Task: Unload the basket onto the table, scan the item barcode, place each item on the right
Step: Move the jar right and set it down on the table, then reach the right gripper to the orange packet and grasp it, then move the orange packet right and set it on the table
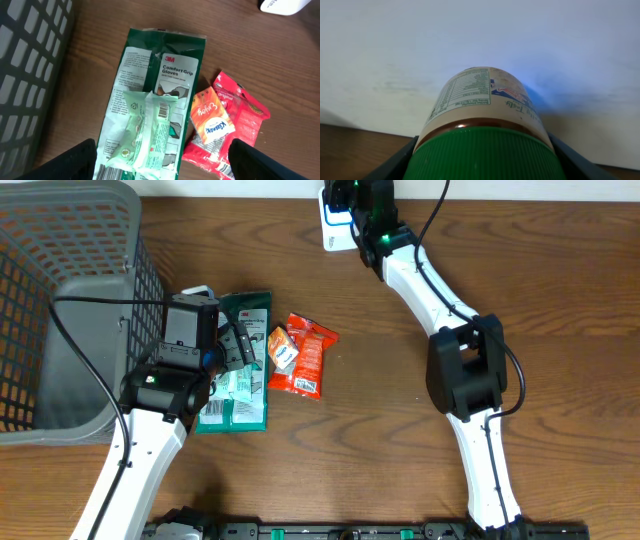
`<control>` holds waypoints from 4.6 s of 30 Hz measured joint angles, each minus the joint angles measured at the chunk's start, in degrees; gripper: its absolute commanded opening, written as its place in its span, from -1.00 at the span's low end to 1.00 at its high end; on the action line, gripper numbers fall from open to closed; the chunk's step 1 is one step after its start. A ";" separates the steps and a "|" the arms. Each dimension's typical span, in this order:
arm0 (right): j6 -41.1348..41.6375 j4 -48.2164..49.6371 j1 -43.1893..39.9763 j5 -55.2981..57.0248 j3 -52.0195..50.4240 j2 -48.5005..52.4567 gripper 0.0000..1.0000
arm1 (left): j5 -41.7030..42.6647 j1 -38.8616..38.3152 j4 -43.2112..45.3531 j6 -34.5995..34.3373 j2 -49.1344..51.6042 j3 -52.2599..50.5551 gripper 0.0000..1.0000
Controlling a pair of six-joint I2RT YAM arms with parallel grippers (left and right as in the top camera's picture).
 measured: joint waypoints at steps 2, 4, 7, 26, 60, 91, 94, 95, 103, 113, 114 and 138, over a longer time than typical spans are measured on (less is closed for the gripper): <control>1.55 0.07 0.07 -0.70 0.00 0.44 -0.98 | 0.00 0.00 0.00 0.00 0.00 0.00 0.68; 3.13 0.39 0.09 -1.14 0.00 0.96 -0.98 | 0.00 0.00 0.00 0.00 0.00 0.00 0.68; 4.20 0.85 0.09 -1.40 0.00 1.16 -0.98 | 0.00 0.00 0.00 0.00 0.00 0.00 0.67; 1.92 -55.82 -6.58 -11.85 0.46 -32.44 -0.98 | 0.00 0.00 0.00 0.00 0.00 0.00 0.68; 4.37 -53.27 -44.19 -2.89 -44.61 -32.24 0.89 | 0.00 0.00 0.00 -0.02 0.00 0.00 0.68; -4.46 -53.94 3.67 -16.94 -29.00 -32.46 0.48 | 0.00 0.00 0.00 0.00 0.00 0.00 0.68; -5.14 -46.25 9.81 -16.52 -33.14 -32.46 0.29 | 0.00 0.00 0.02 0.00 0.00 0.00 0.68; -5.11 -43.10 12.33 -15.74 -35.10 -32.46 0.27 | 0.00 0.00 -0.02 0.00 0.00 0.00 0.68; -5.40 -27.61 18.93 -10.49 -43.36 -32.41 0.07 | 0.00 0.00 -0.02 0.00 0.00 0.00 0.68; -5.44 -22.75 20.20 -10.43 -44.54 -25.46 -0.16 | 0.00 0.00 0.00 0.00 0.00 0.00 0.68; -5.62 -22.62 20.31 -10.47 -44.57 -24.92 -0.37 | 0.00 0.00 0.00 0.00 0.00 0.00 0.68; -8.68 -54.16 -2.03 -21.20 -43.93 -46.62 -0.98 | 0.00 0.00 0.02 0.00 0.00 0.00 0.68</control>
